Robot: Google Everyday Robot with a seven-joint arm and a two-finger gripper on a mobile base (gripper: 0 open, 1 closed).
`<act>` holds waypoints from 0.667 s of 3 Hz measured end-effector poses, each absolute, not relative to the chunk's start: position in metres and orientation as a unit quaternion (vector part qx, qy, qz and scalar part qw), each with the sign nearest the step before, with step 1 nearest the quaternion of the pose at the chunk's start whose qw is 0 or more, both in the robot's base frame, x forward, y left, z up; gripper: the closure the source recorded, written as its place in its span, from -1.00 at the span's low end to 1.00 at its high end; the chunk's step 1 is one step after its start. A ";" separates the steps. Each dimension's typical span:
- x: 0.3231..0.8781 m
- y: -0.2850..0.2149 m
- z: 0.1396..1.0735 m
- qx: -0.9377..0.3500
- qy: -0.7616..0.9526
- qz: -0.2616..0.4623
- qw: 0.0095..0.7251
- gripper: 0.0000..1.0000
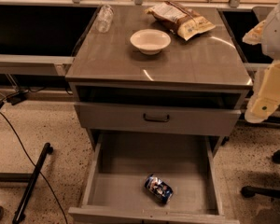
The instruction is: Pick pepsi can from middle drawer and place on counter
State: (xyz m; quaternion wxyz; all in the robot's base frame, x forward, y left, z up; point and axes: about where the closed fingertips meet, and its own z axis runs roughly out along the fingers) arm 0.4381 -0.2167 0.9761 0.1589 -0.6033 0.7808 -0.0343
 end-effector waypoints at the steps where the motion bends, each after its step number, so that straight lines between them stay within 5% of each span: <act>1: 0.438 -0.217 0.976 -0.603 0.781 -0.034 0.159 -1.00; 2: 0.447 -0.224 0.930 -0.587 0.788 -0.022 0.182 -1.00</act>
Offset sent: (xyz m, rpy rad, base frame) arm 0.0441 -0.0314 -0.1381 0.1509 -0.0560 -0.1169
